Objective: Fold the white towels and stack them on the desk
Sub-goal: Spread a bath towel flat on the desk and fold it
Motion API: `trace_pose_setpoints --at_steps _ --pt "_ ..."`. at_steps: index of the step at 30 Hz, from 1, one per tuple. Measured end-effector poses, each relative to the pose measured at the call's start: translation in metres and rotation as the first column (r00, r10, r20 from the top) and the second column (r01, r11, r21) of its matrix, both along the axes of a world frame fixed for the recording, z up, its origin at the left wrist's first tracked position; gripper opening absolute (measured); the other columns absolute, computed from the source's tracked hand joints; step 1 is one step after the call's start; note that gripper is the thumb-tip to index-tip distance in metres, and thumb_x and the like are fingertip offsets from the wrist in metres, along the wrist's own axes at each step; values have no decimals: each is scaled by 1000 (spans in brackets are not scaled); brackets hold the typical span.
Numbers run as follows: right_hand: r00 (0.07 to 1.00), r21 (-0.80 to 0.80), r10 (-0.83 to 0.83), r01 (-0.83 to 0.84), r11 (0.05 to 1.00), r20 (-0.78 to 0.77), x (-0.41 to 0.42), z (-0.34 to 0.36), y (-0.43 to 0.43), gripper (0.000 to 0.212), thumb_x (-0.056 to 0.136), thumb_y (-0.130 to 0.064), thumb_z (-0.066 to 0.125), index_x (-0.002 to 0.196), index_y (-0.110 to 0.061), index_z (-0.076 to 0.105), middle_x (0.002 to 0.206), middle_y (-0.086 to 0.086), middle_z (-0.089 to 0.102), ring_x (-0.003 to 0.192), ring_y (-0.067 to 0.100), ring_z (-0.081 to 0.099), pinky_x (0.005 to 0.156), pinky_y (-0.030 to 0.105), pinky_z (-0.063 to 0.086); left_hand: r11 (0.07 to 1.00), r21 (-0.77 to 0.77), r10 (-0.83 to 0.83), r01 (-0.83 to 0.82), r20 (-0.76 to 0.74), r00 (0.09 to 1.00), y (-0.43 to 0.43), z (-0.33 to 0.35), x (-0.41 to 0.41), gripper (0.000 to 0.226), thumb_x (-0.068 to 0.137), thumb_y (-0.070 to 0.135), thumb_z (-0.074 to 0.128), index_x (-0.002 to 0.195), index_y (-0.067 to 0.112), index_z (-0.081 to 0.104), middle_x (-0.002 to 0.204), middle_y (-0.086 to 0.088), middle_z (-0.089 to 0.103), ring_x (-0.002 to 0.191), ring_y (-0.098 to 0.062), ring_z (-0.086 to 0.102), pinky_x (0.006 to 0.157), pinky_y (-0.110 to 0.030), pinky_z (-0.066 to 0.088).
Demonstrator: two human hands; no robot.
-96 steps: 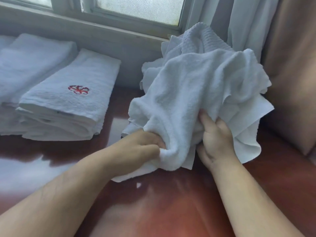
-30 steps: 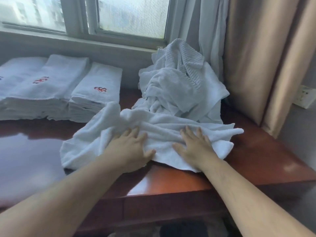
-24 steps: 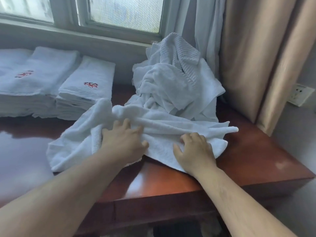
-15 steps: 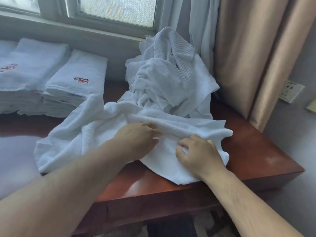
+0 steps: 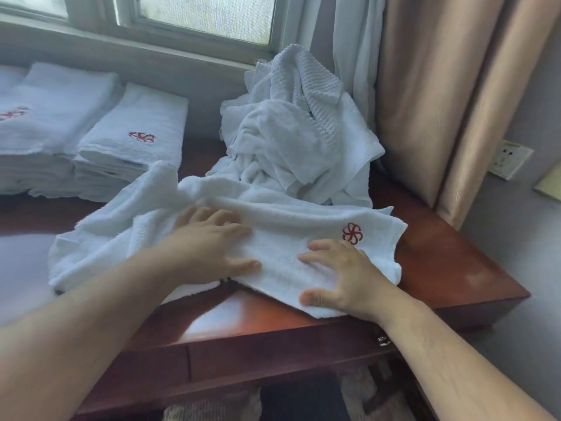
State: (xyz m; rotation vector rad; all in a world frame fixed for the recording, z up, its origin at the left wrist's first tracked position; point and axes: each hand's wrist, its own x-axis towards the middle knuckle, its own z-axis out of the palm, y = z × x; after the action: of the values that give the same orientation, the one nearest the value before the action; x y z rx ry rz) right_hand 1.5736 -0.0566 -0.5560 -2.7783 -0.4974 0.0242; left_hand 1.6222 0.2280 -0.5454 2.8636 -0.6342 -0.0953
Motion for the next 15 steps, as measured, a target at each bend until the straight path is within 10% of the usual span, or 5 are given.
trace_pose_setpoints --at_steps 6,10,13,15 --pt "971 235 -158 113 965 182 14 -2 14 15 92 -31 70 96 -18 64 91 -10 63 93 19 60 78 30 45 993 -5 -117 117 -75 990 26 -2 -11 113 52 101 49 149 45 34 152 20 22 145 -10 10 120 -39 23" --pt "968 356 -194 127 926 160 12 5 23 50 85 -71 56 109 -27 53 86 -12 61 84 15 58 74 29 41 994 -74 85 -74 156 984 37 -9 -19 43 86 63 62 123 42 58 146 16 38 142 -19 26 114 -45 28" --pt "996 33 -33 30 999 78 10 4 25 104 54 -99 52 141 -43 41 124 -18 41 112 6 41 93 29 36 969 -224 166 -106 269 949 36 -12 -25 7 95 30 55 92 24 52 114 3 62 116 -27 53 91 -39 42" --pt "995 -1 -48 48 999 88 11 4 25 81 59 -93 59 126 -47 60 124 -19 31 114 4 31 98 29 30 943 -321 177 -90 251 952 38 -12 -30 12 95 28 52 88 20 47 92 1 64 93 -28 61 72 -35 41"
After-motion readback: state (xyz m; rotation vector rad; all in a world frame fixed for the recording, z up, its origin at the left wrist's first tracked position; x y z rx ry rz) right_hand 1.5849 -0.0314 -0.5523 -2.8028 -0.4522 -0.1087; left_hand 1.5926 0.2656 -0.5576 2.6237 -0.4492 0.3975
